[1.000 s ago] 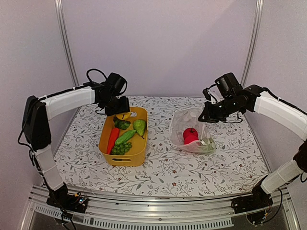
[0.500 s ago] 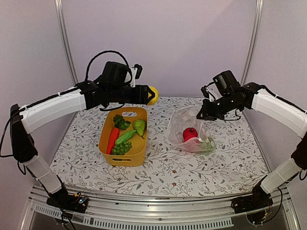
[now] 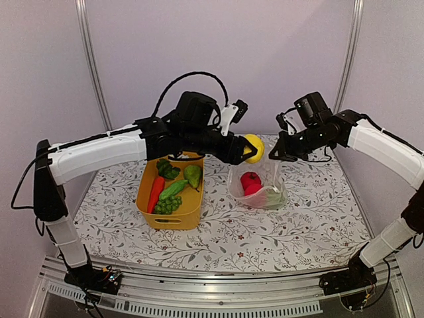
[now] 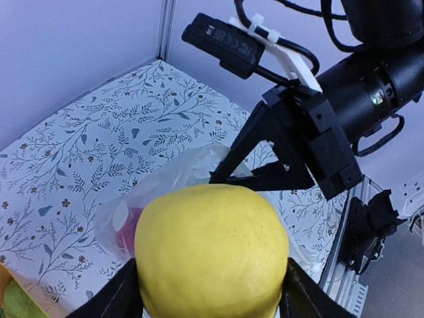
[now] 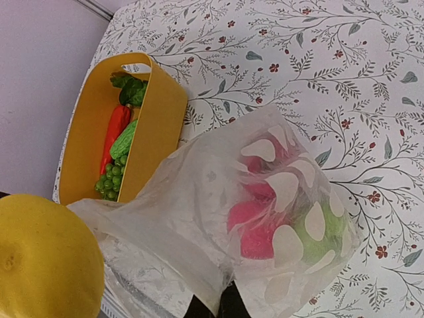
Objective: Place the food in the zip-top bag and seal the zipper
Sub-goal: Place the fake fruit in the zipper food storage bag.
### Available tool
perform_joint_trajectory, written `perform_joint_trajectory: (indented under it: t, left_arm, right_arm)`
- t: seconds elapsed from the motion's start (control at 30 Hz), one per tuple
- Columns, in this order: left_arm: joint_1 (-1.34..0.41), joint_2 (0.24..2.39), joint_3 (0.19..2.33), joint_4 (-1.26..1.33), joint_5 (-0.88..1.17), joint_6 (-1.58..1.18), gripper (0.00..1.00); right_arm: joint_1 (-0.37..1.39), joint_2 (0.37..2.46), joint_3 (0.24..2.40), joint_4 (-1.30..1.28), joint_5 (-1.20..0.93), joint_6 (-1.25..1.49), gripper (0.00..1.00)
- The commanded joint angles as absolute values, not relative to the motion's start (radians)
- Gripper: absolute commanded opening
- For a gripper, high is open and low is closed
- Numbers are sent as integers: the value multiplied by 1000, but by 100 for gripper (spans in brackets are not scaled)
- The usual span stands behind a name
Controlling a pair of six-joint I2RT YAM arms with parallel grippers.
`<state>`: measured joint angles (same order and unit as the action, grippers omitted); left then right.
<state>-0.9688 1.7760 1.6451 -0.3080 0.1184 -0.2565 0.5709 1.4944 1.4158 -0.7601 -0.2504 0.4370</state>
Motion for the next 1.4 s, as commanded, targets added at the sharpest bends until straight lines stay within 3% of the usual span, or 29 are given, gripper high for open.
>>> perform_joint_trajectory:
  t: [0.0,0.57,0.8,0.97,1.27,1.37]
  left_arm:
    - [-1026,1866,1735,-404,32,-171,44]
    - [-1091,1937,1712,-453,-189,-70,45]
    - [-1136,1875,1607,-347,-144,44,49]
    - [-1137,1910,1646,-371,-200,7,50]
    - [-1102,1989,1739,-421,-385,-125,56]
    - [-1083,2016,1757,-425,-417,-161,67]
  right_arm:
    - [583,1505,1434,-740,-274,457,0]
    - [584,1518,1413,-702,-300,486,0]
    - [584,1533,1422,-686,-315,489,0]
    - [584,1537,1430,-685,-325,489,0]
    - [584,1533,1432,-681,-334,492,0]
    - [585,1529,1433,-680,-341,498,0]
